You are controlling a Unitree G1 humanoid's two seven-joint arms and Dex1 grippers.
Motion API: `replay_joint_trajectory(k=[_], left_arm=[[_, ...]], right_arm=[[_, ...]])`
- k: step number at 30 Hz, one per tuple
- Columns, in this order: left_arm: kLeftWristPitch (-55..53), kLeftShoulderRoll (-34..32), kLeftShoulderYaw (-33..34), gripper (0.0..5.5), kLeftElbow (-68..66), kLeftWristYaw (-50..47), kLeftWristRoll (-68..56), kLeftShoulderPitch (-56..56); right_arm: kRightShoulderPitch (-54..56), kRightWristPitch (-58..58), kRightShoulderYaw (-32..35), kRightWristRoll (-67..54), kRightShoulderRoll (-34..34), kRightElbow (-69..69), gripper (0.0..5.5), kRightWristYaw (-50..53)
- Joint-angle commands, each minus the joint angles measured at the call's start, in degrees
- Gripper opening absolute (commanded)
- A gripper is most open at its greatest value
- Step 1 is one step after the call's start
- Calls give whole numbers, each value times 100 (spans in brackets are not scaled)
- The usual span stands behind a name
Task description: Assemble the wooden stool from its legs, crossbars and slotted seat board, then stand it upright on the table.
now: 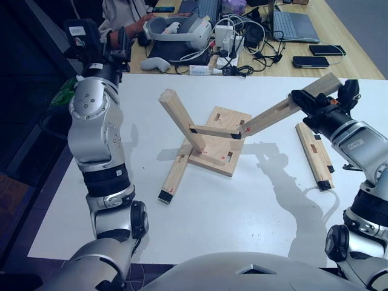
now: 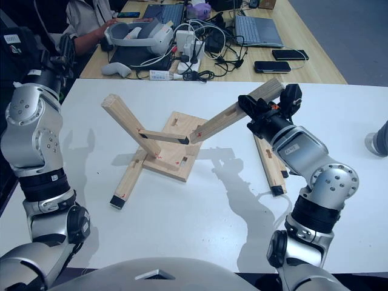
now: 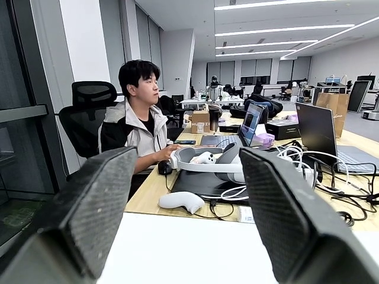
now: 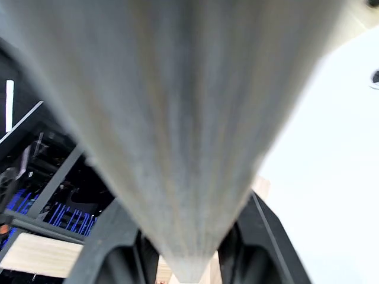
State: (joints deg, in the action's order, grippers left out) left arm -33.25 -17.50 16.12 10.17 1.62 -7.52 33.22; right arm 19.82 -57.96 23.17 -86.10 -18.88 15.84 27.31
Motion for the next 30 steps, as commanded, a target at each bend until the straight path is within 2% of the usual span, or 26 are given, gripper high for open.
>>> replay_joint_trajectory(k=[1,9,16,24,30], left_arm=[[-194,167,-37,316,117,-148,-69,6],[-244,288,-76,316,157,-239,-71,28],[-220,278,-145,316,186,-270,-44,4],[-164,217,-159,316,79,-269,-38,138],[-108,182,-177,316,10,-258,-13,213]], right_arm=[[-286,-142,-243,-558,-183,-196,99,541],[-424,175,-727,-1309,-251,-212,99,927],[-332,505,-969,-1023,-267,-404,99,922],[-665,151,-1208,-529,-909,-473,99,942],[-453,-89,-1399,-50,-1443,-626,99,454]])
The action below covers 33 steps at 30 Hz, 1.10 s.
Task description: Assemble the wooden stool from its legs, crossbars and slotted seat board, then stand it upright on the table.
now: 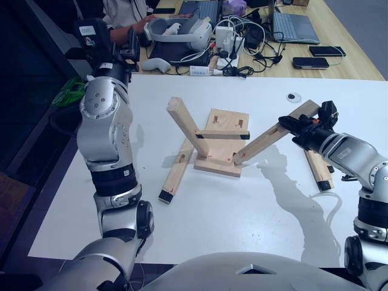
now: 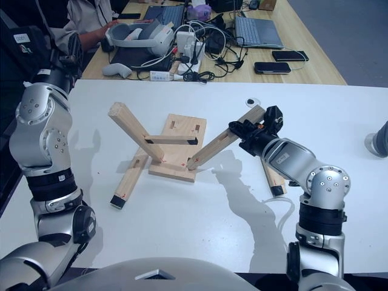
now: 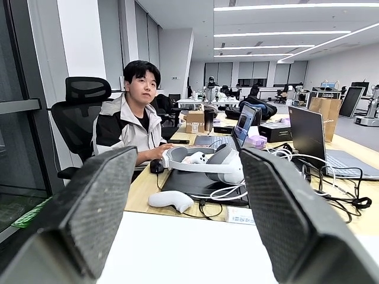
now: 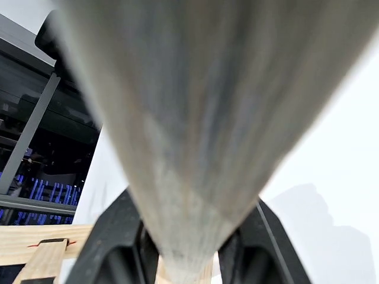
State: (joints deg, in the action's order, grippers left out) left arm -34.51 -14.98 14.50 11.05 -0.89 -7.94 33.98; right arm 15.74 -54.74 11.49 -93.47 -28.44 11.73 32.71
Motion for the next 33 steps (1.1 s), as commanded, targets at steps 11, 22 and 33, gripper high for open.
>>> replay_joint_trajectory(k=[11,22,33], left_arm=[[63,-68,17,316,-84,-60,37,126],[183,31,98,316,68,-271,53,41],[160,-13,-62,316,80,-216,113,85]], right_arm=[[398,-543,-274,1350,-806,-531,99,-978],[976,-837,-288,1951,-730,-803,99,-1792],[978,-1010,-122,2315,-436,-709,99,-2096]])
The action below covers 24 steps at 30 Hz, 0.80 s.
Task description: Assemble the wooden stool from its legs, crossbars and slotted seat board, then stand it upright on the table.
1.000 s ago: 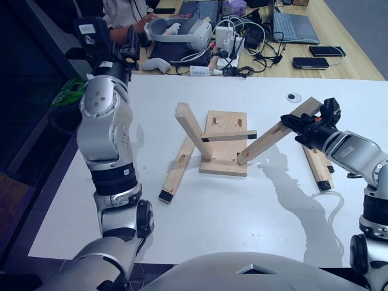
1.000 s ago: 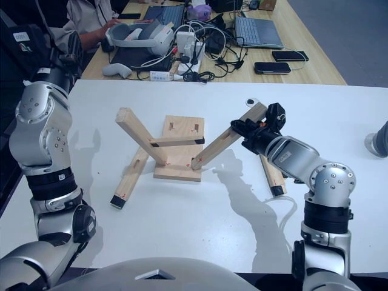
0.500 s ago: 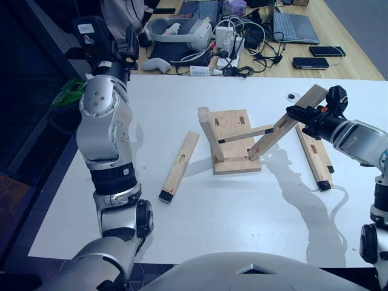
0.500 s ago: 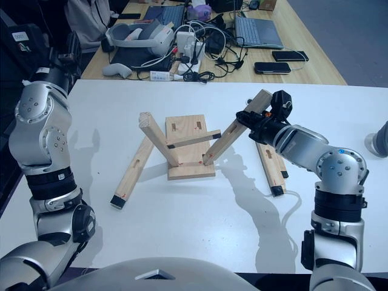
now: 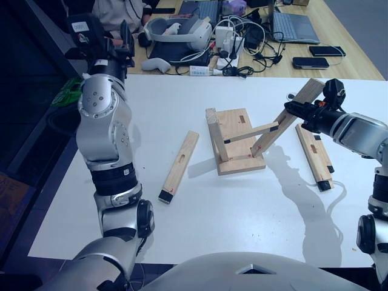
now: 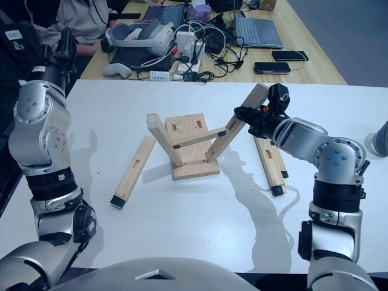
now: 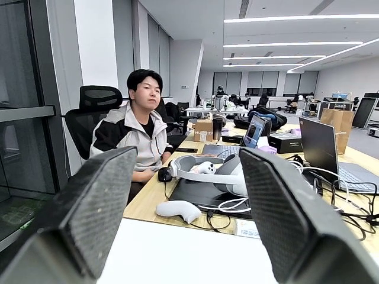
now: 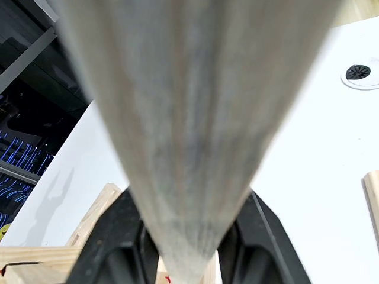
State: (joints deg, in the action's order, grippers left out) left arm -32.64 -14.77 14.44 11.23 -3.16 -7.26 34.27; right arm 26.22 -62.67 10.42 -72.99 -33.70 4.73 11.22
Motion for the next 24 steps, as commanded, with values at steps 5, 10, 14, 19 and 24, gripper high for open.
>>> replay_joint_trajectory(k=[5,10,14,19,24], left_arm=[[11,-59,-183,316,-20,75,75,116],[-17,-74,-218,316,15,95,98,95],[10,-77,-290,316,-37,154,123,129],[49,-263,-590,316,-37,318,348,58],[622,-1101,-1589,316,-186,665,1564,-161]], right_arm=[[-54,-257,78,376,209,25,99,8],[-20,-296,160,503,297,47,99,-61],[-49,-334,206,610,293,168,99,-146],[26,-320,171,856,300,248,99,-417],[31,-358,249,974,404,339,99,-454]])
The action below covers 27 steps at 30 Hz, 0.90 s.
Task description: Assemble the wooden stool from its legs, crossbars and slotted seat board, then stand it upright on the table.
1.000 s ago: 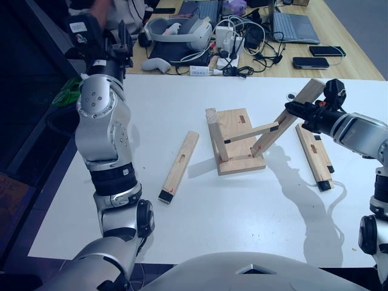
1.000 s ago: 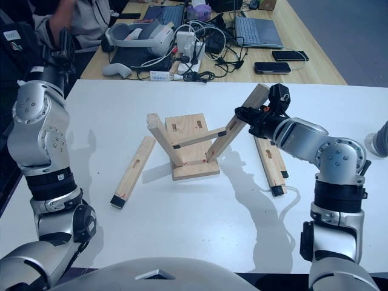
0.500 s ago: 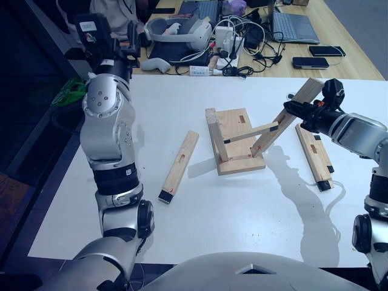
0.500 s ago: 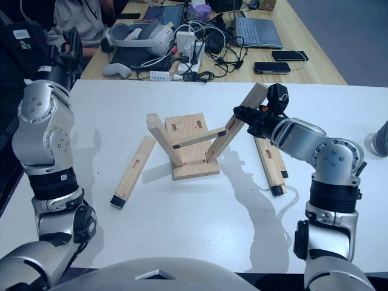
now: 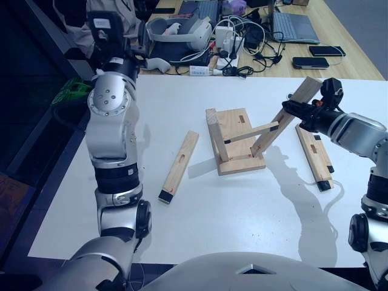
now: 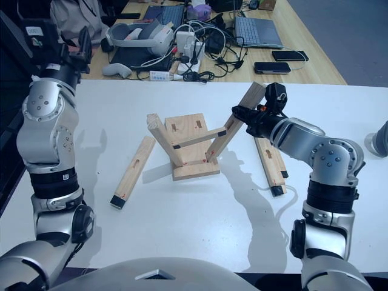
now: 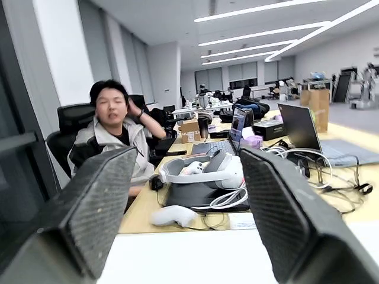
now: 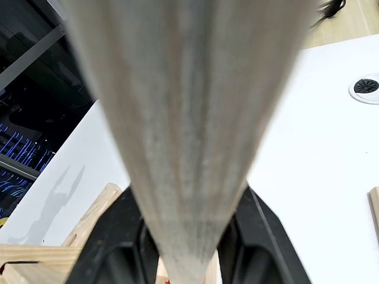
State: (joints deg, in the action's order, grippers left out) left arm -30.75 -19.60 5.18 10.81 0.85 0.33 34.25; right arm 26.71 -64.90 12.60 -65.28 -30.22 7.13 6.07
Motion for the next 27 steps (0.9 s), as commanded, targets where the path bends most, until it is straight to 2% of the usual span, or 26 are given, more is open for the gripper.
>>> replay_joint_trajectory(k=[1,5,10,14,19,27], left_arm=[[639,-816,-909,316,-188,348,1119,-183],[1151,-1220,-1528,316,-375,613,1930,-281],[1363,-1203,-1599,316,-495,682,2251,-273],[1229,-935,-1228,316,-517,601,2029,-237],[724,-200,-591,316,-343,546,1252,-268],[213,512,-253,316,17,358,725,-263]], right_arm=[[-35,-148,57,213,83,119,99,73],[-101,-246,160,247,137,191,99,86],[-115,-352,286,310,187,243,99,86],[-28,-415,297,401,208,174,99,48],[56,-481,298,517,246,112,99,25],[133,-475,223,782,313,89,99,-56]])
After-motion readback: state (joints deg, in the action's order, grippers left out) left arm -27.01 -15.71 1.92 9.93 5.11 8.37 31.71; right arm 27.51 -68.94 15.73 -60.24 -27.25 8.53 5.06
